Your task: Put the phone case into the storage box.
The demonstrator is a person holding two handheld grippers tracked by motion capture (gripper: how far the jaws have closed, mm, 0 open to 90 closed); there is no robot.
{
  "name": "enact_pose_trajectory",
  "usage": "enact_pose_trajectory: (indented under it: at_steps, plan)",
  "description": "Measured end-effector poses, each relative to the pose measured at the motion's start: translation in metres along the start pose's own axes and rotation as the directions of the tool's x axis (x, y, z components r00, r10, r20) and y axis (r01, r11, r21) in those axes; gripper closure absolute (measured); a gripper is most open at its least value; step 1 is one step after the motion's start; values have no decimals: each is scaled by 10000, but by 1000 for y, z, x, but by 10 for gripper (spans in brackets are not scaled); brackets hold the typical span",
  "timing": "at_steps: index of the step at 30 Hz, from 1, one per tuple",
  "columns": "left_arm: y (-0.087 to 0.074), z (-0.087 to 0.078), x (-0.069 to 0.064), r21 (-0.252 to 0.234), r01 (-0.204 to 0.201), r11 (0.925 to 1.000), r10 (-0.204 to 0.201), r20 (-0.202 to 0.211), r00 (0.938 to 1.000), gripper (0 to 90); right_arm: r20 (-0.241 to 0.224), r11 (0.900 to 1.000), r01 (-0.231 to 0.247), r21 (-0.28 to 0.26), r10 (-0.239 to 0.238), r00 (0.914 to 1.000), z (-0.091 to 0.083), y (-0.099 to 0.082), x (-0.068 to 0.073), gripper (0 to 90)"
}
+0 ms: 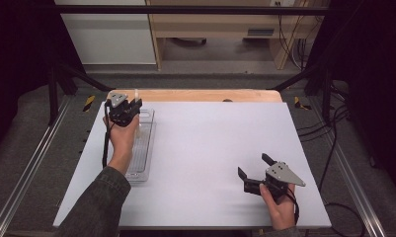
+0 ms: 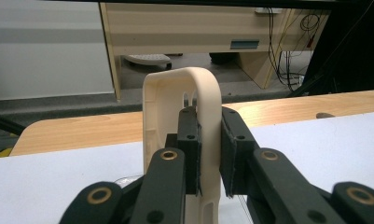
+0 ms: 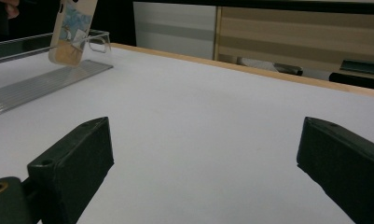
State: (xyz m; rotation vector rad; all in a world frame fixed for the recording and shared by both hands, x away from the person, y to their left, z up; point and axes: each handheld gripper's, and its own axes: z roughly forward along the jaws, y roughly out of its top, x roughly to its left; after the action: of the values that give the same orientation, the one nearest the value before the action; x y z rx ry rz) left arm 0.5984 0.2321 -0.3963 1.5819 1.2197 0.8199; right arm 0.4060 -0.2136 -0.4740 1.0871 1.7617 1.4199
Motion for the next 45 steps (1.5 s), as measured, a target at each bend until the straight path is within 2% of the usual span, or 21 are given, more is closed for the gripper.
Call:
enact_pose_trajectory:
  at_steps: [9, 14, 45]
  plan:
    - [0, 3, -2, 8, -10, 10000, 10, 103, 9999, 798, -7, 10000, -9, -4, 9, 10000, 0, 0, 0, 36]
    - [-1, 6, -3, -46, 125, 9999, -124, 183, 9998, 799, 27, 10000, -29, -37, 29, 10000, -1, 0, -1, 36]
    - [0, 16, -5, -7, -53, 10000, 53, 290, 9996, 798, 1, 9999, -79, -86, 79, 10000, -1, 1, -1, 36]
